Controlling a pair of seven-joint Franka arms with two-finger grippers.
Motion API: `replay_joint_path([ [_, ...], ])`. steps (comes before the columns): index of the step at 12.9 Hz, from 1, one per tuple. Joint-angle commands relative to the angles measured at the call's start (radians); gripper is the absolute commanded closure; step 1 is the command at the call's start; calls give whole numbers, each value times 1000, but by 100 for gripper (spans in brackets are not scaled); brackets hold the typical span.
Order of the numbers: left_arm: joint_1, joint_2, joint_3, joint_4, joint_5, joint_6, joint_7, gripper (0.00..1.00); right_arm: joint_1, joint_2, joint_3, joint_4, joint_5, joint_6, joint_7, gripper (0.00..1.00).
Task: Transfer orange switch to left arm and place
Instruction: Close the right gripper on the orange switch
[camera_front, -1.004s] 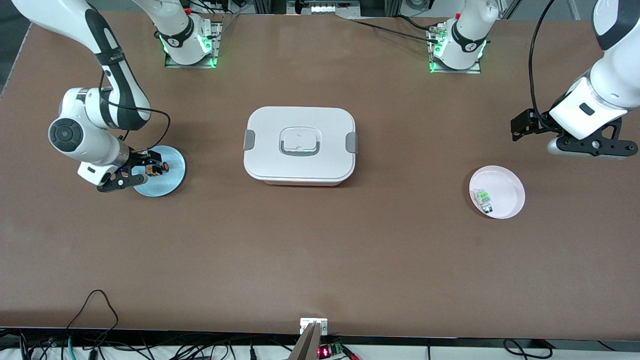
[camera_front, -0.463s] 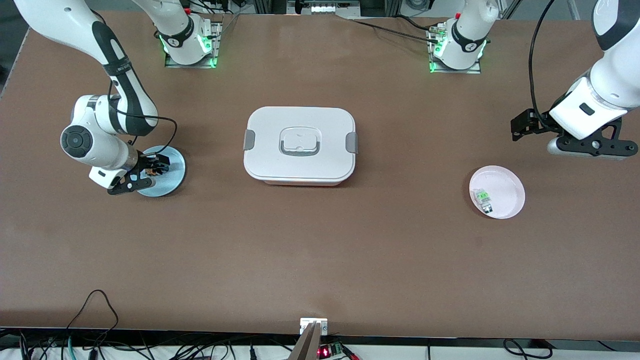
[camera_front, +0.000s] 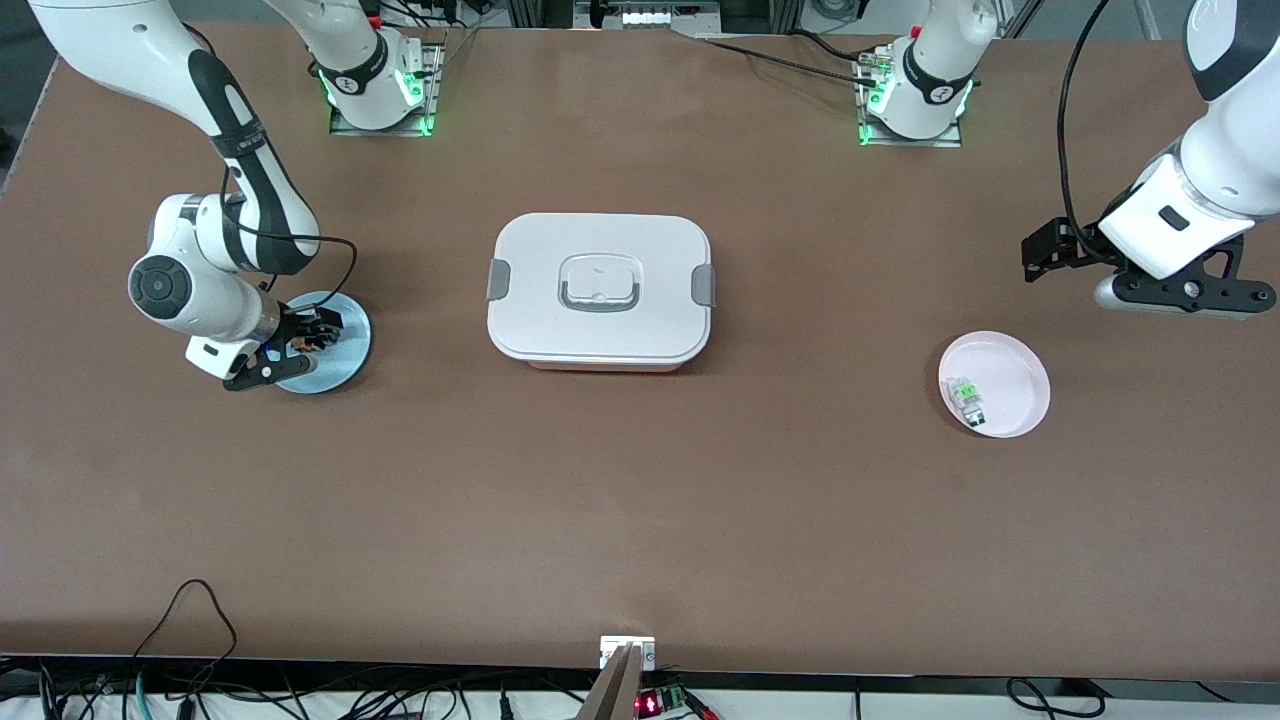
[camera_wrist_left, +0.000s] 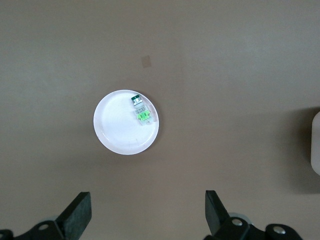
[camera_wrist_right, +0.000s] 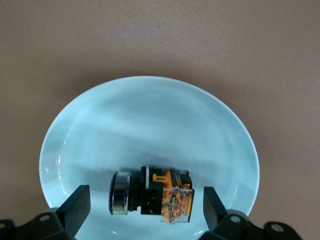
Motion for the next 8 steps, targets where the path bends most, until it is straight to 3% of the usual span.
replay_joint_path([
  [1,3,5,0,23,-6,-19,13,0,-6,8,5,-5,21,23,-50,0],
  [8,3,3,0,23,-4,-19,13,0,-20,37,7,-6,26,22,5,0],
])
